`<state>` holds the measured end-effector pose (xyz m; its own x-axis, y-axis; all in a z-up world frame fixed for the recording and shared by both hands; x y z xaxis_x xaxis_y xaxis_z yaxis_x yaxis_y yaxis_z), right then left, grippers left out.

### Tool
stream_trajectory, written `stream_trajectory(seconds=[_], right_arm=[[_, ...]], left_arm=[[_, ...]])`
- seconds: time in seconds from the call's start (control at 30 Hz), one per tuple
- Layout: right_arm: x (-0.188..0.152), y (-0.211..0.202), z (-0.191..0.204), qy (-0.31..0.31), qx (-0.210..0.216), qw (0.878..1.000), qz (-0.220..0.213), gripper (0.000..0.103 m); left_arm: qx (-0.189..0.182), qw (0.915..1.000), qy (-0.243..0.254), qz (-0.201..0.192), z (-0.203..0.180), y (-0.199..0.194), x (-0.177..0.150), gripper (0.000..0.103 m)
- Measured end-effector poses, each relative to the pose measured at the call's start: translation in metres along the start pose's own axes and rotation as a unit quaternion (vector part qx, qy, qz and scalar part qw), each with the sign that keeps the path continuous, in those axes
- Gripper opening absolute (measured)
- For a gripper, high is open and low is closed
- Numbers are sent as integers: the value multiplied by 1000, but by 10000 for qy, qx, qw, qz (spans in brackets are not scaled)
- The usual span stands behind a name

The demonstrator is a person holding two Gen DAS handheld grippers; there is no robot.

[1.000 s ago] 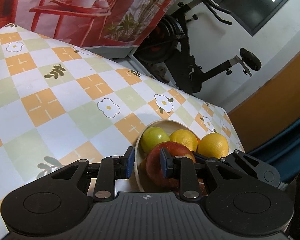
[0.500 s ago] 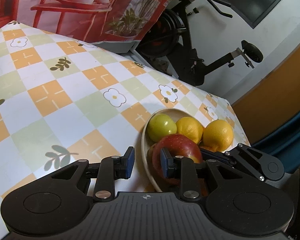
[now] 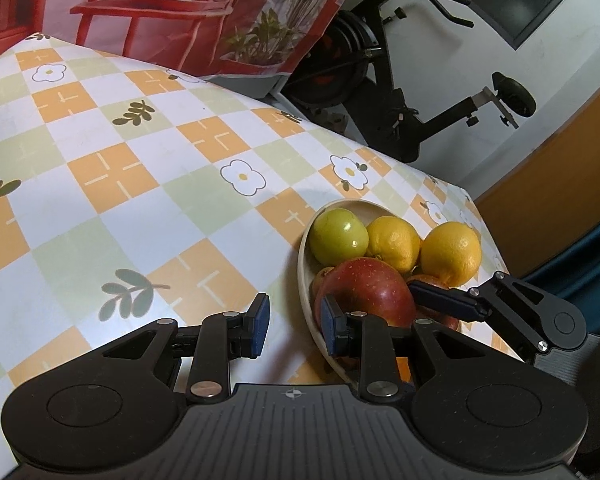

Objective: Organize fruits
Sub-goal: 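Carry the held red apple into the beige plate and lower it, then open the right tool and withdraw both tools from the plate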

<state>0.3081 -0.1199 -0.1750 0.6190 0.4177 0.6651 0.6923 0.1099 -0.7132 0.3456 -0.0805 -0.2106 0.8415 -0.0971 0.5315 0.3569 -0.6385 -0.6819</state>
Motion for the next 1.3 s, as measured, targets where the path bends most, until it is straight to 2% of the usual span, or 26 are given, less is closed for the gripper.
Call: stream_trajectory(seconds=[0.33,0.4,0.47,0.57,0.73,0.8,0.87,1.0,1.13,1.3], right_arm=[[-2,-17,-4,160,-127,9997,-114,62],[-4,-25,-7,293,-177,9992,-194,63],[-6,-36,-13,483,-265,9980,-319,70],[-13,-52,-22,758,-398,9951,-500,79],[-27,-80,-39,1265,-580,9873,-766,96],[-33,-89,-44,1443,-588,9841,-851,97],[-39,-98,-48,1602,-591,9810,-920,102],[-47,-112,-58,1869,-652,9740,-1103,103],[-49,-121,-69,1953,-853,9685,-1285,103],[-46,-135,-108,2475,-1020,9508,-1557,103]], left_arm=[[179,9996,111,-162,-4,-15,0,32],[264,9992,183,-254,-7,-23,-1,37],[403,9980,274,-397,-12,-33,-2,52],[620,9948,452,-668,-22,-49,-3,68],[1123,9842,746,-1148,-40,-75,-5,82],[1395,9772,863,-1346,-47,-85,-7,84],[1658,9699,918,-1532,-53,-94,-9,86],[2001,9605,905,-1708,-63,-108,-12,87],[2166,9542,903,-1856,-73,-118,-12,87],[2418,9410,1192,-2047,-94,-133,7,87]])
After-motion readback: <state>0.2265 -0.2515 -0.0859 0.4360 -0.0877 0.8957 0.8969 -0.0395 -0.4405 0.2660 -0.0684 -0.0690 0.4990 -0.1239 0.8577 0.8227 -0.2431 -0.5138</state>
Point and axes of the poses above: each gripper's, at about its wrist camera, not at the fingertips, and y roughly the way its jaws point, z to its left, x to its top, the point moved 7 cm from there along y, roughly the way its jaws point
